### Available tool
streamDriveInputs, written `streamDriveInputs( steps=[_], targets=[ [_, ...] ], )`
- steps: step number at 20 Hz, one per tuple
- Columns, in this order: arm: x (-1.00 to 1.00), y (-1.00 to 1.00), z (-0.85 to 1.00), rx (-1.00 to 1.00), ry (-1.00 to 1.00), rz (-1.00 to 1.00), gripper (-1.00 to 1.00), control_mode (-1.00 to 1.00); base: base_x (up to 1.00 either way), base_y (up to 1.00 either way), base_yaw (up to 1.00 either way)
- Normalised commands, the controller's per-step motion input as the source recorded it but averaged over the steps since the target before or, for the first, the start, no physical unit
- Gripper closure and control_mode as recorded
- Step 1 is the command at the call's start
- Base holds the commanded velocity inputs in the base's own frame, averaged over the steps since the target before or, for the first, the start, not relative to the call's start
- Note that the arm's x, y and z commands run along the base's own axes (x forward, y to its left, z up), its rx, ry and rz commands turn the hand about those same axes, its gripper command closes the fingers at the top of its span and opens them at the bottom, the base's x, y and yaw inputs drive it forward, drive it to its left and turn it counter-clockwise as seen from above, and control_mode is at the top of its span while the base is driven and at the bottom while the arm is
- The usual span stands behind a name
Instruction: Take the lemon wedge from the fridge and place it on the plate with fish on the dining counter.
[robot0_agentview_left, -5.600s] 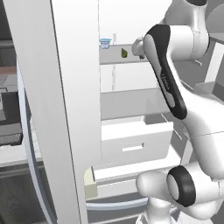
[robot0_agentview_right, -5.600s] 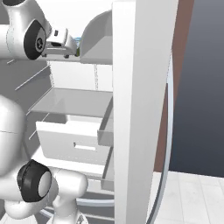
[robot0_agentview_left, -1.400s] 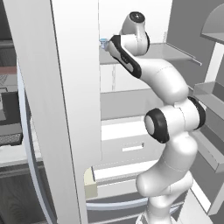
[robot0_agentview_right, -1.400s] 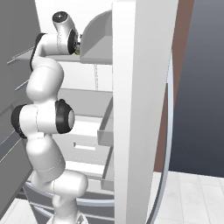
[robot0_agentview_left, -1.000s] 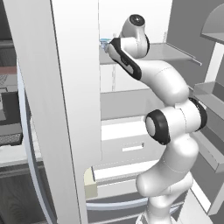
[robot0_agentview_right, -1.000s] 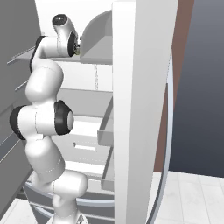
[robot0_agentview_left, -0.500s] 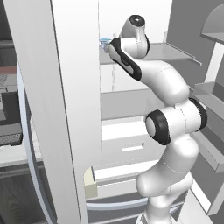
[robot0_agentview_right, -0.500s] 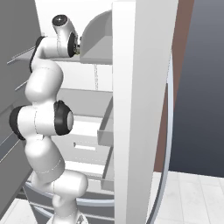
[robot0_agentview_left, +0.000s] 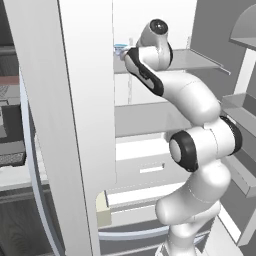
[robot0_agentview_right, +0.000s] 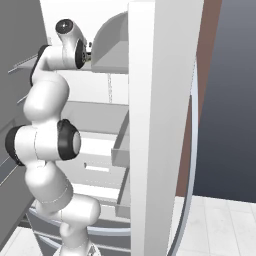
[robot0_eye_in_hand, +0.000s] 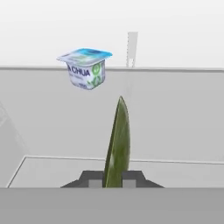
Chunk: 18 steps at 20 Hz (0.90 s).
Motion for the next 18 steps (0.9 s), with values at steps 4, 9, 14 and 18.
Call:
streamDriveInputs(
  steps=[4,9,14,18],
  targets=[
    [-0.19,0.00,0.01,0.00,-0.05,0.00,1.00,-1.00,0.00,0.00,0.00],
    [-0.66,0.09,0.22,-0.01,-0.18,0.00,1.00,-1.00,0.00,0.00,0.00],
    [-0.95,0.24,0.13,-0.01,-0.12,0.00,1.00,-1.00,0.00,0.00,0.00],
    [-1.00,0.24,0.00,0.06,0.00,-0.07,1.00,-1.00,0.00,0.00,0.00]
  ],
)
